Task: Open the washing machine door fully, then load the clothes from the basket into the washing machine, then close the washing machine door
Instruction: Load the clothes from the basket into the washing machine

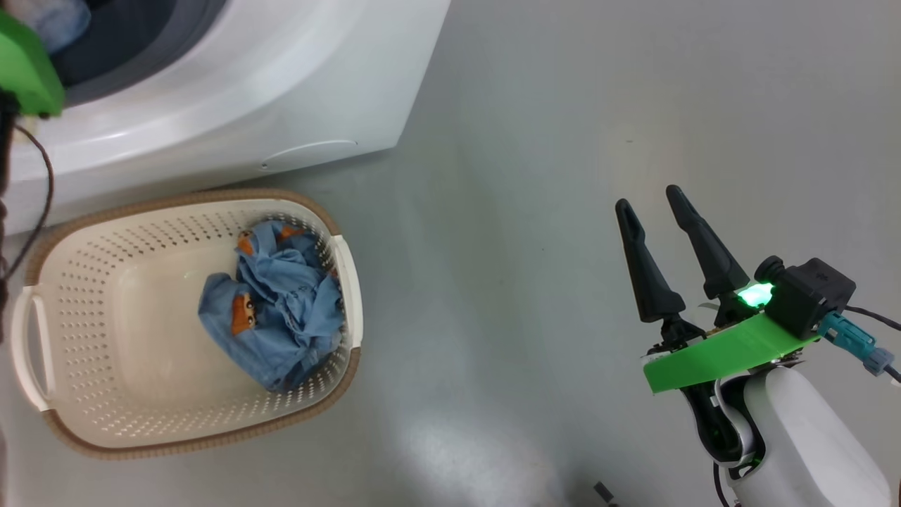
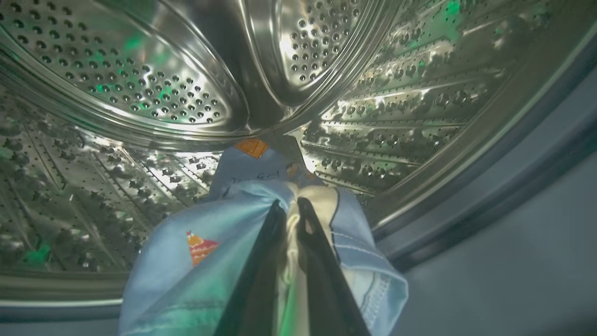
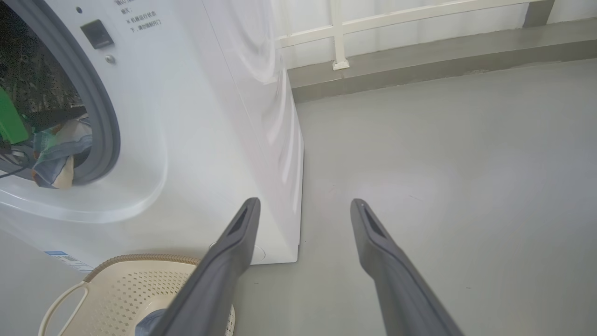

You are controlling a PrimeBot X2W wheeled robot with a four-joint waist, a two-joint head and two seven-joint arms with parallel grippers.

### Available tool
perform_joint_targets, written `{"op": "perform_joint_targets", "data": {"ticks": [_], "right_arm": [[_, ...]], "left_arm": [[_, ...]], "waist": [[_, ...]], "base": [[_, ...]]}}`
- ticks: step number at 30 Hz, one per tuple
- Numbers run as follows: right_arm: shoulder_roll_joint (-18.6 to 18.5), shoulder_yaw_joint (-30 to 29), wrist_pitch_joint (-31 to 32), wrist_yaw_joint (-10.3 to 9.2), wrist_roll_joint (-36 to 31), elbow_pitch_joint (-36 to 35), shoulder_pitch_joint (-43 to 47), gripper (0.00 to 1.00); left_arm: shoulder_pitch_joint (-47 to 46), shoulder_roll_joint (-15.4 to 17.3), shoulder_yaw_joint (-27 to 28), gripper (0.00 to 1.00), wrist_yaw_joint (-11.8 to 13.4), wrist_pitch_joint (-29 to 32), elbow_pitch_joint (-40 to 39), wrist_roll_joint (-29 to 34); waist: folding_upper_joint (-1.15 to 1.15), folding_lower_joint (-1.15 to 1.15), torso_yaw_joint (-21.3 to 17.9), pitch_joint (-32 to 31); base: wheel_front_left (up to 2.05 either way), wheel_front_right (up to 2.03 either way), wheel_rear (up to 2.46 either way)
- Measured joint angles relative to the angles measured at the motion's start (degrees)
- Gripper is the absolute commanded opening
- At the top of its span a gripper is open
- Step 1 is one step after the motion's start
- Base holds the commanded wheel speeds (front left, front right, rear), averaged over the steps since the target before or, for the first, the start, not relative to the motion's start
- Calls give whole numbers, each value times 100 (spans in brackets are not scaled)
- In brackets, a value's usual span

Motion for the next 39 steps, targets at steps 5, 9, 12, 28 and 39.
{"op": "perform_joint_targets", "data": {"ticks": [5, 9, 12, 28, 39], "right_arm": [[8, 33, 0, 0, 0, -47, 1, 100], [37, -16, 0, 0, -9, -116, 9, 100], [77, -30, 0, 0, -34, -166, 10, 100], [307, -20, 0, 0, -109, -253, 7, 100], [308, -7, 0, 0, -109, -190, 6, 100]], "left_arm": [[-194, 200, 41, 0, -63, -397, -10, -30], [-503, 336, 81, 0, -103, -636, -136, -64], [-662, 405, 119, 0, -104, -714, -254, -66], [-553, 639, 866, 0, 47, -778, -1532, -97], [-916, 350, 417, 100, -104, 505, -115, 66]], "waist": [[0, 0, -145, 113], [0, 1, -261, 276], [0, 1, -315, 375], [0, 1, -547, 869], [0, 0, -492, 764]], "base": [[0, 0, 0], [0, 0, 0], [0, 0, 0], [0, 0, 0], [0, 0, 0]]}}
